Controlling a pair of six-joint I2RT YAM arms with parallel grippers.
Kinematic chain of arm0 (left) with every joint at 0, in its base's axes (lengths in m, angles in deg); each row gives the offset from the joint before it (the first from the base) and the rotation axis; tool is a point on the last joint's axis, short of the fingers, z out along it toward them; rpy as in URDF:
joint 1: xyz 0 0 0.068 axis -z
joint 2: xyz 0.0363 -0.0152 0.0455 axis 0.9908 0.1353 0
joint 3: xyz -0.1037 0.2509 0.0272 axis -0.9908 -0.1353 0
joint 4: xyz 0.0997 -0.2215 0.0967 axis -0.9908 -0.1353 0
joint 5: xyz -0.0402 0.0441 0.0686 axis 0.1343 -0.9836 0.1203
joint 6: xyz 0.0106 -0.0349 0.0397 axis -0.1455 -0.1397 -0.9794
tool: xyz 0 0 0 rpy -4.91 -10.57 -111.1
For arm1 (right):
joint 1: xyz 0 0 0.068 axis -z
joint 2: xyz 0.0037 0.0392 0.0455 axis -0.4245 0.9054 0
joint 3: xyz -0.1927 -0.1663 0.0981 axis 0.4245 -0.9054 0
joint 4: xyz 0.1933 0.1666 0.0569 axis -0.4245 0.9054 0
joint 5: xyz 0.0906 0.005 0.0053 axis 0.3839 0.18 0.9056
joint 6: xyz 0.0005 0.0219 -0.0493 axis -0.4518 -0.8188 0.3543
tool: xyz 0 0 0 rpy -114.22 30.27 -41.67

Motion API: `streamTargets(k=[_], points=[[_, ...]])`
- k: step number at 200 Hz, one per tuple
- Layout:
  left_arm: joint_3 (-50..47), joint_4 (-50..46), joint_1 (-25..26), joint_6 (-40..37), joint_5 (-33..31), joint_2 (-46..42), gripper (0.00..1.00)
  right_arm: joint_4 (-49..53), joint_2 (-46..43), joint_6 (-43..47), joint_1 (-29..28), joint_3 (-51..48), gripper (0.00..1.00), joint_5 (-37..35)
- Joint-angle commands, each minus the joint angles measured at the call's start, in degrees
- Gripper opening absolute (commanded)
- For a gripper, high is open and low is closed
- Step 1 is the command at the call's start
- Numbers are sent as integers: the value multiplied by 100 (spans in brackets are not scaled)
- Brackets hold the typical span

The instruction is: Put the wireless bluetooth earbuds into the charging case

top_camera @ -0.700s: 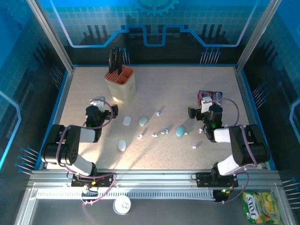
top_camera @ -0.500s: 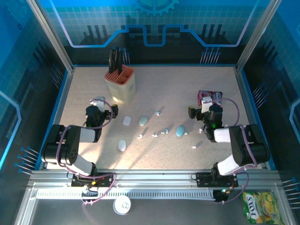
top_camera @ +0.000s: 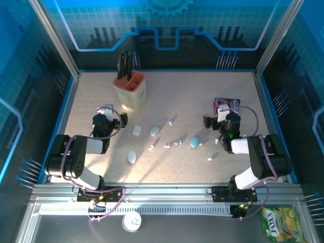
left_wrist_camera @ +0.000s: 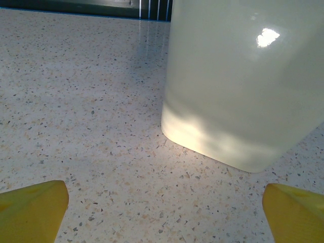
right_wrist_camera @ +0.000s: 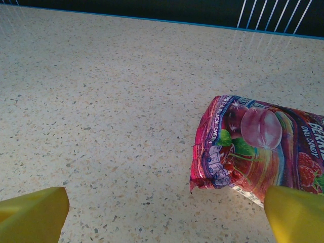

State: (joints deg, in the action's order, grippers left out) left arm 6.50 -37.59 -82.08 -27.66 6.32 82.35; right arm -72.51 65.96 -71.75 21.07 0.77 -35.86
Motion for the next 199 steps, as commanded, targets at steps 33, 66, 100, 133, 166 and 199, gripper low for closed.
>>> streamTargets(k=[33, 66, 100, 133, 166, 199], points=[[34, 315, -60, -143, 195, 51, 99, -1106, 10, -96, 108, -366, 100, -366], [-483, 1027, 3, -142, -70, -290, 99, -671, -611, -41, 81, -399, 100, -273], [-547, -36, 212, -272, -174, -1468, 99, 752, -1442, -97, 20, -129, 100, -118], [-385, -1845, 555, -768, -22, -2949, 99, 2535, -2158, -432, -107, 323, 100, -14], [-52, -3514, 958, -1068, 234, -4036, 99, 4451, -2663, -770, -139, 994, 100, -62], [437, -4534, 1628, -1292, 544, -3821, 99, 5771, -2718, -1500, -114, 1552, 100, 424]])
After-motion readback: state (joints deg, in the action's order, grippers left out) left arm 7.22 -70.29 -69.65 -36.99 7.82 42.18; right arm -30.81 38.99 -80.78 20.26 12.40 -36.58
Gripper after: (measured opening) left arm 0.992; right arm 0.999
